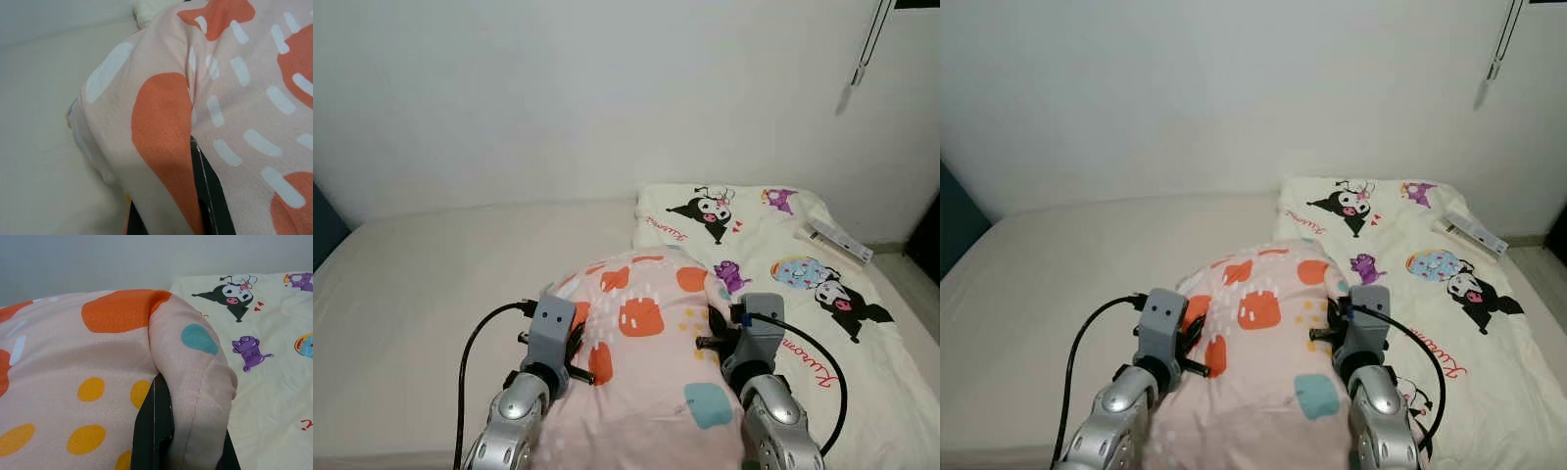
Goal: Clean up the room
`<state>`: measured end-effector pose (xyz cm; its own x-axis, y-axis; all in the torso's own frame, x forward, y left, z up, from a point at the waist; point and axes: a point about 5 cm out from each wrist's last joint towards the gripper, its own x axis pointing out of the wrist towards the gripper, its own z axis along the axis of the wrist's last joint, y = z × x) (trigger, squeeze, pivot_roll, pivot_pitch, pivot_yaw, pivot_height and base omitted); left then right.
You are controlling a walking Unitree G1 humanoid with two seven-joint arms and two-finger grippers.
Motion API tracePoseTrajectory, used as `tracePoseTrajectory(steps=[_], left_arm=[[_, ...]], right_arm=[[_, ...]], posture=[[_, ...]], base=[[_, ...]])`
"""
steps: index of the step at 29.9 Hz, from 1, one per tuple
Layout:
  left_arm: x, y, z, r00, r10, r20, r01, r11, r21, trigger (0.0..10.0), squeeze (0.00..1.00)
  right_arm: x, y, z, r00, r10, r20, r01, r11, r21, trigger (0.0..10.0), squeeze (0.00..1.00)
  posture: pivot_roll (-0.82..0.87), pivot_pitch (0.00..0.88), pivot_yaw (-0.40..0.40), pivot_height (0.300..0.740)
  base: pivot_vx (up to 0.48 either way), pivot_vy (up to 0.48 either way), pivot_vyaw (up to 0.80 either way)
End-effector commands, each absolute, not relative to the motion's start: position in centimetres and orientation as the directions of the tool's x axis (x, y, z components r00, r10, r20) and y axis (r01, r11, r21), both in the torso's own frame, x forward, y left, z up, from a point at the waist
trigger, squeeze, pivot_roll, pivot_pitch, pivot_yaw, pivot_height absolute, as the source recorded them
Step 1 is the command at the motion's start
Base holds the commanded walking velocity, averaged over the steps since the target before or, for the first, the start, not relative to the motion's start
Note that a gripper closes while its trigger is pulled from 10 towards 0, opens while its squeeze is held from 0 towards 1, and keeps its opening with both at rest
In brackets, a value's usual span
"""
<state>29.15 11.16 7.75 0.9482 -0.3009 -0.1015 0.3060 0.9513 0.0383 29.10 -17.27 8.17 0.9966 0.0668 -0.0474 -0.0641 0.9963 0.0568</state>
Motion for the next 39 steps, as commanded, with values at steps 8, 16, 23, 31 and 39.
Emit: tracePoseTrajectory(steps=[8, 16, 23, 31, 39], left_arm=[[30.1, 12.0, 9.5, 0.964, -0.267, -0.006, 0.267, 0.963, 0.039, 10.0, 0.0], [30.2, 12.1, 9.6, 0.965, -0.263, -0.004, 0.263, 0.964, 0.041, 10.0, 0.0], [30.1, 12.1, 9.5, 0.963, -0.268, -0.007, 0.268, 0.963, 0.031, 10.0, 0.0], [30.0, 11.9, 9.3, 0.968, -0.249, -0.004, 0.249, 0.968, 0.016, 10.0, 0.0], [29.9, 12.1, 9.4, 0.971, -0.237, -0.002, 0.237, 0.971, 0.013, 10.0, 0.0]], right_arm=[[30.1, -17.6, 11.0, 0.992, 0.064, 0.108, -0.068, 0.997, 0.035, 10.0, 0.0], [30.2, -17.4, 11.1, 0.99, 0.079, 0.115, -0.082, 0.996, 0.025, 10.0, 0.0], [30.1, -17.4, 10.9, 0.991, 0.076, 0.112, -0.079, 0.996, 0.026, 10.0, 0.0], [30.1, -17.7, 10.8, 0.99, 0.101, 0.098, -0.103, 0.995, 0.008, 10.0, 0.0], [30.3, -17.6, 10.8, 0.989, 0.107, 0.098, -0.109, 0.994, 0.009, 10.0, 0.0]], posture=[[-0.01, 0.039, 0.063, 0.74], [-0.01, 0.029, 0.063, 0.74], [-0.02, 0.028, 0.064, 0.74], [-0.02, 0.029, 0.027, 0.74], [-0.01, 0.039, 0.028, 0.74]], base=[[0.0, 0.0, 0.0], [0.0, 0.0, 0.0], [0.0, 0.0, 0.0], [0.0, 0.0, 0.0], [0.0, 0.0, 0.0]])
